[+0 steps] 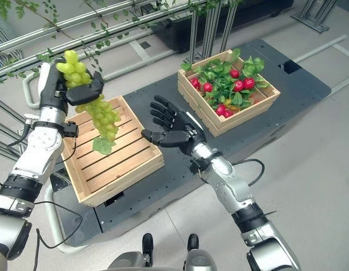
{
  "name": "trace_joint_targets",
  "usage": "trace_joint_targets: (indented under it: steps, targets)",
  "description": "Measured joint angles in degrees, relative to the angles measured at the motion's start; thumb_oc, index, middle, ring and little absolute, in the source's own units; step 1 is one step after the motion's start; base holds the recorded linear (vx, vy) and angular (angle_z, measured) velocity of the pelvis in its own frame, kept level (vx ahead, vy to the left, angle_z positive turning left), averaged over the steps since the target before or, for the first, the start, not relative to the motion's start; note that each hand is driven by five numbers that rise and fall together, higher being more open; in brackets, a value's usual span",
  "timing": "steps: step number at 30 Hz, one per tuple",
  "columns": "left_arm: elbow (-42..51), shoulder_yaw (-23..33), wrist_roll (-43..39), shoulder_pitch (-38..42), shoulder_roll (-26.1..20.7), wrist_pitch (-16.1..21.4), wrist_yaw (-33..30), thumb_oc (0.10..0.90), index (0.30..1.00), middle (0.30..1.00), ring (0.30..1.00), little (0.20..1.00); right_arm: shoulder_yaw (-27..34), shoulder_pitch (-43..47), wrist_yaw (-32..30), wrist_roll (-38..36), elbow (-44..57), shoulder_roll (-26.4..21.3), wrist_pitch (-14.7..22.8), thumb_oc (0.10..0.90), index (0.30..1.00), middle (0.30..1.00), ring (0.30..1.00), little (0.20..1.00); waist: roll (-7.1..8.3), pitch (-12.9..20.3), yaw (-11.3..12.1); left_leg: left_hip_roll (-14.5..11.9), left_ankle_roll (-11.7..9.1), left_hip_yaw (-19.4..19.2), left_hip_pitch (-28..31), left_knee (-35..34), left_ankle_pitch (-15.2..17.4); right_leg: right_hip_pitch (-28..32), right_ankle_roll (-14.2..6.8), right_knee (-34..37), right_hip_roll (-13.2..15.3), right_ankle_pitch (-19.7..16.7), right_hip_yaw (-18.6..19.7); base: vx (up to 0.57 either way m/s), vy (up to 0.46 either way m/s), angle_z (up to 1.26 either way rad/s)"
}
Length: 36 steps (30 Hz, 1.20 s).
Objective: Pick up the fruits from the basket on one side to the basket on the other side
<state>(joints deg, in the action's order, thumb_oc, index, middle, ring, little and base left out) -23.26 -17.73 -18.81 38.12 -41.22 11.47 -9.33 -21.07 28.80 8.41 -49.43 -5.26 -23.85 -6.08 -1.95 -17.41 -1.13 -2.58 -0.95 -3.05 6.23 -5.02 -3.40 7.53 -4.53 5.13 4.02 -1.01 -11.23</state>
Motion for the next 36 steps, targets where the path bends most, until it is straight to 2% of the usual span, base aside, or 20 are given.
trace_joint_targets:
  steps: [8,14,30,36]
  targets:
    - [0.94,-2.19,0.11,0.70,-0.06,-1.87,6.43,0.400,0.300,0.300,0.300,0.300,-2.51,4.95,-0.01,-3.30,-1.23,1.88,-2.59,0.800,0.900,0.900,0.900,0.900,0.12,0.26,1.72,-0.05,-0.17,1.30,-0.52,-0.01,-1.09,0.06,-0.13,0.01,-0.14,-0.25,-0.62,0.00,-0.044,0.09]
    - [1.69,-4.70,0.80,1.18,-0.08,-3.35,8.63,0.400,0.300,0.300,0.300,0.300,-3.64,5.82,-0.15,-5.99,-4.83,4.21,-4.01,0.800,0.900,0.900,0.900,0.900,0.80,2.90,2.57,0.06,-0.16,1.73,-0.84,-0.02,-1.11,0.07,-0.14,0.01,-0.06,-0.23,-0.70,0.01,-0.013,0.05]
    - [5.47,-4.94,2.77,1.17,-0.08,-4.99,9.22,0.400,0.300,0.300,0.300,0.300,-7.17,5.64,-0.28,-11.98,-5.69,4.47,-11.49,0.800,0.900,0.900,0.900,0.900,1.57,3.62,2.64,0.13,-0.14,2.50,-0.83,-0.02,-1.37,0.23,-0.15,0.01,-0.04,-0.25,-0.76,0.00,0.000,0.00]
    - [6.53,-5.65,2.21,1.16,-0.04,-4.99,10.54,0.400,0.300,0.300,0.300,0.300,-7.32,5.63,-0.08,-11.90,-5.69,4.36,-12.54,0.800,0.900,0.900,0.900,0.900,1.58,3.62,2.64,0.12,-0.14,2.50,-0.81,-0.02,-1.37,0.23,-0.15,0.01,-0.04,-0.25,-0.76,0.00,0.000,0.00]
